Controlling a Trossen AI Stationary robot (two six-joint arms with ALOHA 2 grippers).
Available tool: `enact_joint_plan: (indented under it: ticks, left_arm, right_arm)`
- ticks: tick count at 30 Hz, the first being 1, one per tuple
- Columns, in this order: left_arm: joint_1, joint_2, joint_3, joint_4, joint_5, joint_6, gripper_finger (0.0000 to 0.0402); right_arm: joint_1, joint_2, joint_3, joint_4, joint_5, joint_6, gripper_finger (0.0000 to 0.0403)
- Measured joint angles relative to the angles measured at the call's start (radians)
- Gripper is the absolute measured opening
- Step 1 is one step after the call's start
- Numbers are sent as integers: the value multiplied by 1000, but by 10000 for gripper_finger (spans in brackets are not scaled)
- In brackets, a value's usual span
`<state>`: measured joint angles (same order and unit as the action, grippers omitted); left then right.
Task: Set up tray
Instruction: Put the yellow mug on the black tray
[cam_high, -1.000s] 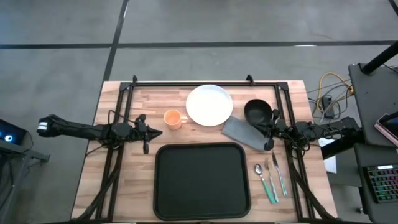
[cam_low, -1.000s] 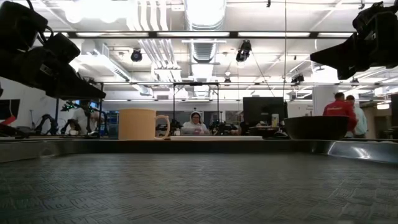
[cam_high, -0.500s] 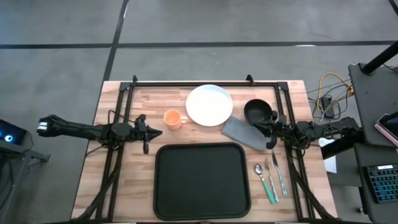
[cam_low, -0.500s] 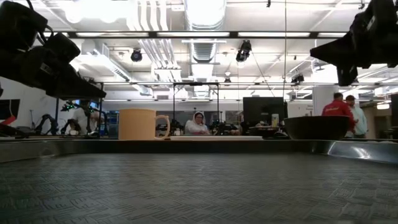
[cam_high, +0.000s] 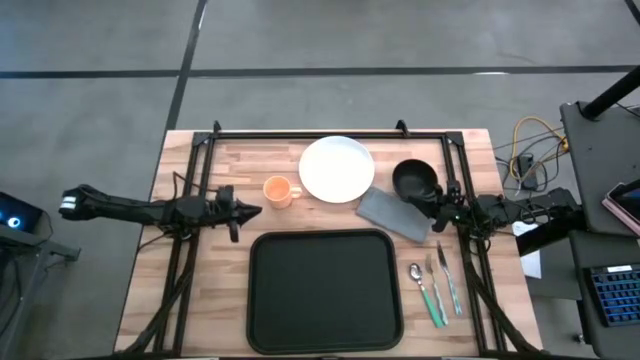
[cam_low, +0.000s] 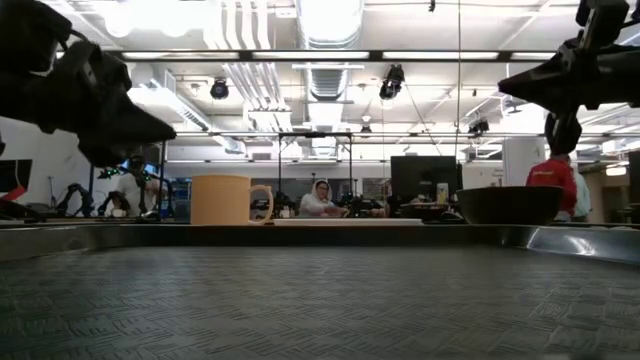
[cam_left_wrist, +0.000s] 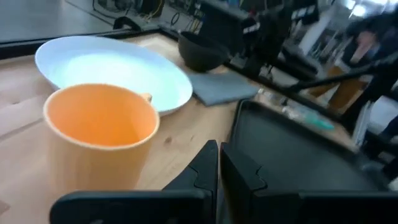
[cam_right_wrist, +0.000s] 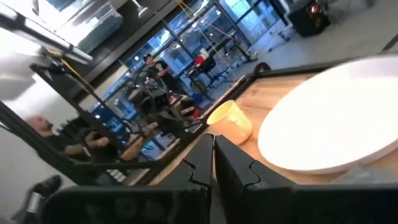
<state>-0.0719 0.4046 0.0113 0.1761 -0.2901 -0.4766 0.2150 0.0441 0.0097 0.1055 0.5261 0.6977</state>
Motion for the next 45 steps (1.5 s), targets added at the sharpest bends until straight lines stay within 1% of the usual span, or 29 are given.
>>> enact_joint_plan:
  ticks: [2, 5, 7, 8, 10, 12, 14, 17, 20, 22, 24, 27, 29, 33, 38, 40, 45]
  left_arm:
    - [0, 1, 0, 47, -1, -53, 0]
    - [0, 1, 3, 151, -3, -98, 2]
    - [0, 1, 10, 296, -23, -156, 9]
    - [0, 1, 16, 366, -35, -162, 15]
    - [0, 1, 33, 448, -39, -108, 30]
    - [0, 0, 68, 454, -48, -40, 54]
    - [0, 10, 108, 437, -56, 9, 85]
    - [0, 67, 187, 434, -95, 87, 138]
    - [0, 142, 274, 434, -159, 114, 176]
    - [1, 207, 331, 434, -190, 119, 188]
    - [1, 269, 384, 430, -195, 141, 193]
    - [1, 368, 465, 422, -217, 163, 194]
    - [1, 432, 518, 386, -217, 165, 194]
    - [1, 522, 644, 200, -217, 187, 194]
    - [12, 621, 834, -105, -217, 188, 194]
    - [16, 664, 915, -196, -217, 188, 194]
    - [21, 778, 1090, -482, -218, 204, 195]
  right_arm:
    - [0, 0, 0, -1, 23, -10, 9]
    - [0, 0, 0, 0, 97, 4, 15]
    - [0, 0, 0, -3, 140, -2, 26]
    - [0, 0, 0, -8, 162, -2, 33]
    - [0, 0, 0, -28, 197, 0, 48]
    - [0, 2, 0, -35, 215, 0, 65]
    - [0, 4, 0, -40, 218, 2, 82]
    - [0, 6, 0, -42, 218, 4, 102]
    - [0, 6, 0, -42, 218, 22, 118]
    - [0, 6, 0, -42, 218, 27, 126]
    - [1, 6, 0, -42, 218, 30, 133]
    - [1, 5, 0, -42, 209, 105, 140]
    - [1, 5, 0, -42, 190, 119, 143]
    - [1, 5, 0, -41, 165, 115, 143]
    - [1, 5, 0, -40, 155, 106, 146]
    - [1, 4, 0, -41, 154, 95, 146]
    - [1, 4, 0, -40, 154, 89, 146]
